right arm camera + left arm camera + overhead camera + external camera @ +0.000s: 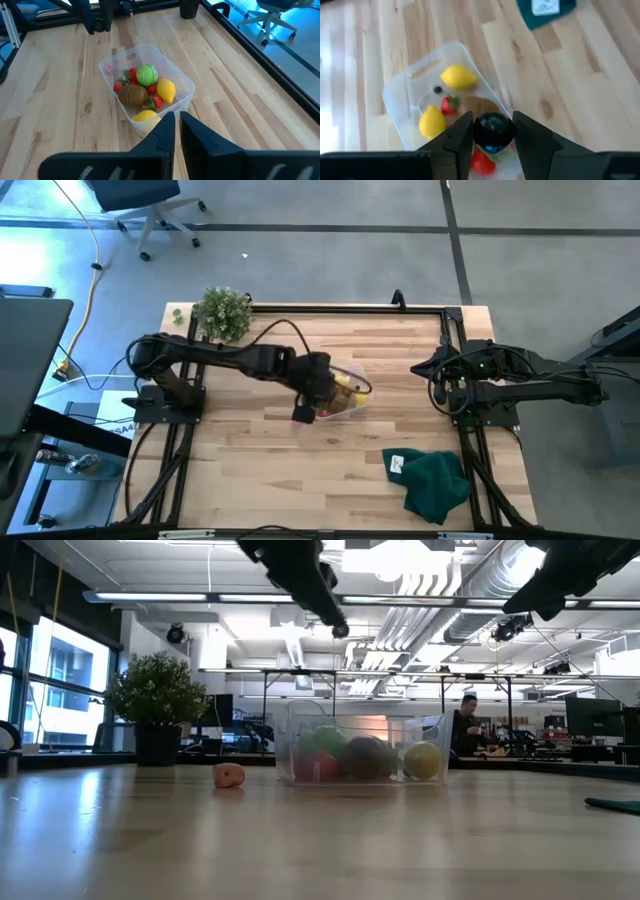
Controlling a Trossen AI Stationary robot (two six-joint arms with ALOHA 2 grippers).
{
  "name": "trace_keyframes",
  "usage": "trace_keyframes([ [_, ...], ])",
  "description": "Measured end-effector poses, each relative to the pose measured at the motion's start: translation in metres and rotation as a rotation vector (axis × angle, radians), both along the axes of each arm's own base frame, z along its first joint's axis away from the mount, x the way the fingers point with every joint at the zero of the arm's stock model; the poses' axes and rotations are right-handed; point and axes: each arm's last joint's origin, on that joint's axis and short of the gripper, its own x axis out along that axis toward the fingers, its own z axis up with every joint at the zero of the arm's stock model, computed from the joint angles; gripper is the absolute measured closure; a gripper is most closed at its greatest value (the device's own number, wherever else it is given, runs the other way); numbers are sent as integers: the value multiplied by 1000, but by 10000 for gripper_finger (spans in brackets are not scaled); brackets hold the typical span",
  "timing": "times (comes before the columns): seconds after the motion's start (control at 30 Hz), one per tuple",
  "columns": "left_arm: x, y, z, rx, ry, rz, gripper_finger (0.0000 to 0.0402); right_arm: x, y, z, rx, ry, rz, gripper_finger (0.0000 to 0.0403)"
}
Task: Pick and placing Produce into tupperware
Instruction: Put the black cherry into the transparent bin
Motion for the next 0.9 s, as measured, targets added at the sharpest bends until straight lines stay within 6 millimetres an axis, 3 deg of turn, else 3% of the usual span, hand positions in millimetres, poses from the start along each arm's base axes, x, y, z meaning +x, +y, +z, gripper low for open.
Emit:
trace_keyframes([
  [0.23,13,27,-40,-78,112,25,283,0,0,0,0,1,0,384],
  [0.47,26,24,-77,-116,202,-44,283,0,0,0,0,0,0,384],
  [0.6,27,19,-86,-113,239,-63,283,0,0,0,-1,0,0,384],
  [0.9,27,20,-85,-100,238,-70,274,0,0,0,0,1,0,384],
])
